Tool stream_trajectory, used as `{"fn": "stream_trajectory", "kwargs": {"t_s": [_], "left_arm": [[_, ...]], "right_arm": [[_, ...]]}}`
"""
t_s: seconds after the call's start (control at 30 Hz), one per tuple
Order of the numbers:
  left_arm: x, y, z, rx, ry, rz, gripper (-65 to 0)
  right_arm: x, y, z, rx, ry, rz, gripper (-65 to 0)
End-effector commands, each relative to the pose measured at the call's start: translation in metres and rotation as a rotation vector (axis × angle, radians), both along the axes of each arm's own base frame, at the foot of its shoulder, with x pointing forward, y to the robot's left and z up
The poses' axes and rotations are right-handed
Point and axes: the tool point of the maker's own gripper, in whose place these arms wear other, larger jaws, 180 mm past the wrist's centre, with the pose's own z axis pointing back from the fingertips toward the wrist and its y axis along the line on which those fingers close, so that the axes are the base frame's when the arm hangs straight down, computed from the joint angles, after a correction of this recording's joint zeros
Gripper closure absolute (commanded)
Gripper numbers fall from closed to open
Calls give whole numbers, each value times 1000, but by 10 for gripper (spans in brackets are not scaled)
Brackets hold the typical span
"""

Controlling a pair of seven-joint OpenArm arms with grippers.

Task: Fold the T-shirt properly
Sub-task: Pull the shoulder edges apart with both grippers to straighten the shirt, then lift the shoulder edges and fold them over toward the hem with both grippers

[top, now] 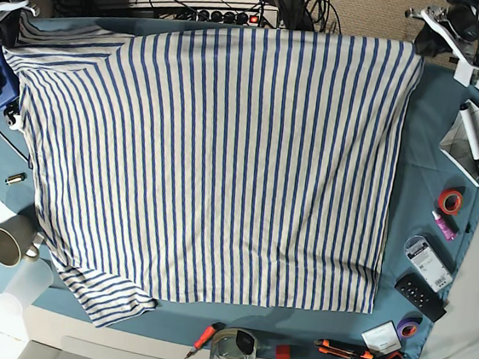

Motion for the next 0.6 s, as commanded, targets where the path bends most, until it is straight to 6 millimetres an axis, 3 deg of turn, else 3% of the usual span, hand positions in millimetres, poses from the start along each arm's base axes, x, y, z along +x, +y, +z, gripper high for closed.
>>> {"fn": "stream_trajectory", "kwargs": {"t_s": [0.0, 0.13, 0.57], "left_arm": [[8, 1, 8, 6, -41, -7, 0], [21, 6, 11, 39, -80, -1, 0], [67, 17, 34, 111, -288, -3, 0]], "right_arm": [[6, -5, 13, -37, -32, 1, 0], [17, -8, 14, -65, -26, 4, 0], [72, 13, 9, -114, -94, 86, 0]]}}
